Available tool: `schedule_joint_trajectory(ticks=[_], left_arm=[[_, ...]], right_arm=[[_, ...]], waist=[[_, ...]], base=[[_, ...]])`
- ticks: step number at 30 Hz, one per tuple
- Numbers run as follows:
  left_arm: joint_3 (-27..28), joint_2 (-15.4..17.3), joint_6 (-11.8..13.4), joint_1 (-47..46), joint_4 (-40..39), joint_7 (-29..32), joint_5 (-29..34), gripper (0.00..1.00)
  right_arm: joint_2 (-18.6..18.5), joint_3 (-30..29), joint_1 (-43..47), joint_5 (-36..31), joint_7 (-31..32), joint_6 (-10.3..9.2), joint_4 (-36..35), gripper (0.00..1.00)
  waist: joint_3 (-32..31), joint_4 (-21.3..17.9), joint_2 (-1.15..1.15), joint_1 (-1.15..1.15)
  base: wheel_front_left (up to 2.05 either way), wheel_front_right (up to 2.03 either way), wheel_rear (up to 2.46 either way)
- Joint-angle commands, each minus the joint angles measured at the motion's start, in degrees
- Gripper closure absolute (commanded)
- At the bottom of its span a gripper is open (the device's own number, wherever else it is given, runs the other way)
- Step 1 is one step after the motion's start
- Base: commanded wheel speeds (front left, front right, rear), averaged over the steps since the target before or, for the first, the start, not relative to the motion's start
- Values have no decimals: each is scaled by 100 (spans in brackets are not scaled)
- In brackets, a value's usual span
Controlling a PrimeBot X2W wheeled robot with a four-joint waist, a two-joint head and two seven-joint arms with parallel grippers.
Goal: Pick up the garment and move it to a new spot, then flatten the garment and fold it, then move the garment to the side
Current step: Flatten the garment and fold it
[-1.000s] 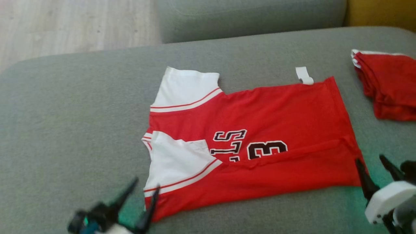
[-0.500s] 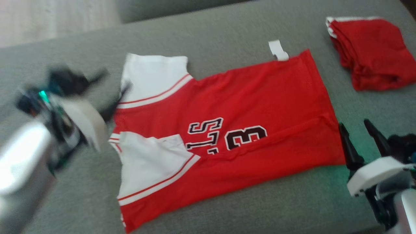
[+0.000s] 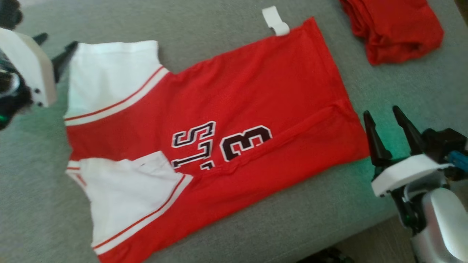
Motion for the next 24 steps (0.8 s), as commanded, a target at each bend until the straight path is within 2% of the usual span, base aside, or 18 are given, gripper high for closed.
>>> schedule_joint_trajectory(ticks=[1,12,13,14,16,24], left_arm=[[210,356,11,-349,-57,38,-21,0],[-326,703,10,-620,344,213,-13,0],[-362,711,10,-618,365,235,-35,38],[-399,718,10,-619,378,263,-64,62],[-461,719,10,-620,383,342,-172,100],[-690,720,10,-745,170,54,-299,100]], right_arm=[[-26,112,-125,-45,-88,-5,-110,0],[126,248,-434,-12,-429,-5,319,0],[126,247,-448,-11,-442,-5,345,0],[123,239,-459,-10,-454,-5,370,0],[111,219,-479,-9,-475,-5,414,0],[18,215,-698,18,-402,-5,401,0]], waist=[[199,-209,0,-1],[498,-496,0,-1],[494,-506,0,-1],[490,-511,0,-1],[473,-508,0,-1],[323,-378,0,-1]], base=[[0,0,0],[0,0,0],[0,0,0],[0,0,0],[0,0,0],[0,0,0]])
